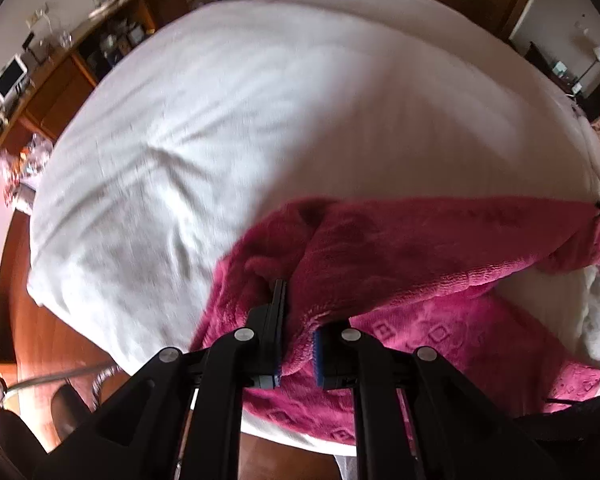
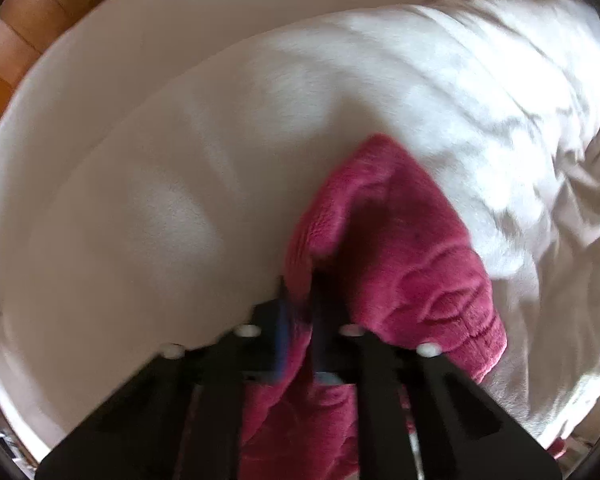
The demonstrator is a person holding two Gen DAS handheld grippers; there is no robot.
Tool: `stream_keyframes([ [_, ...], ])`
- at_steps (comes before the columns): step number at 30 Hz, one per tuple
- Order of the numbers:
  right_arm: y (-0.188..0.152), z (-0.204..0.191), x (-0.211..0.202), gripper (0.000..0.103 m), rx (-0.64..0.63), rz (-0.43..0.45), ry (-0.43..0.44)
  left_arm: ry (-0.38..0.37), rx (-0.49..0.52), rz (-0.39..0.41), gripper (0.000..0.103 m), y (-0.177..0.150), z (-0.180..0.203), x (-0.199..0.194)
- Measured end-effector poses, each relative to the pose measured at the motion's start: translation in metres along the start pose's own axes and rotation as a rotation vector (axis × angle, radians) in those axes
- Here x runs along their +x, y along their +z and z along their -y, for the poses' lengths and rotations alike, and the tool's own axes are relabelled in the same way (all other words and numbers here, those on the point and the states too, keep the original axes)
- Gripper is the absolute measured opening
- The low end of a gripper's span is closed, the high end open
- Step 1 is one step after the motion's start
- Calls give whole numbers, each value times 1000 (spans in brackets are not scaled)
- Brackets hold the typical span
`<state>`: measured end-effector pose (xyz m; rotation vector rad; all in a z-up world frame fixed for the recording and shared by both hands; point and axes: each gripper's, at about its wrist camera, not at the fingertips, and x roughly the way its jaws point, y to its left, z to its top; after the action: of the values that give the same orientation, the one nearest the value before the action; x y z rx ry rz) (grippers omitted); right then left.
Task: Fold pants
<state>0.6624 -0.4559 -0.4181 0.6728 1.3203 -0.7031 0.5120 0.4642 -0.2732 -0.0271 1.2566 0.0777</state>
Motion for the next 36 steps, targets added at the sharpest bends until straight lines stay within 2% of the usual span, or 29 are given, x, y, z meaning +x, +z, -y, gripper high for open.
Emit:
stream_keyframes([
  [4,-11,21,-34,5,27,48,96,-9,19,37,10,18,-3,-8],
  [8,-26,49,-87,5,59,109,171,-34,21,69,10,43,-12,-8],
  [13,-48,92,-146,5,123,182,218,-68,80,112,10,73,-20,-10],
  [21,-130,167,-210,5,253,252,239,-158,214,144,10,103,-39,-10],
  [28,-212,221,-219,5,346,251,233,-202,311,137,10,86,-53,-13],
  [36,-297,288,-206,5,398,231,240,-189,343,122,10,33,-72,-26],
])
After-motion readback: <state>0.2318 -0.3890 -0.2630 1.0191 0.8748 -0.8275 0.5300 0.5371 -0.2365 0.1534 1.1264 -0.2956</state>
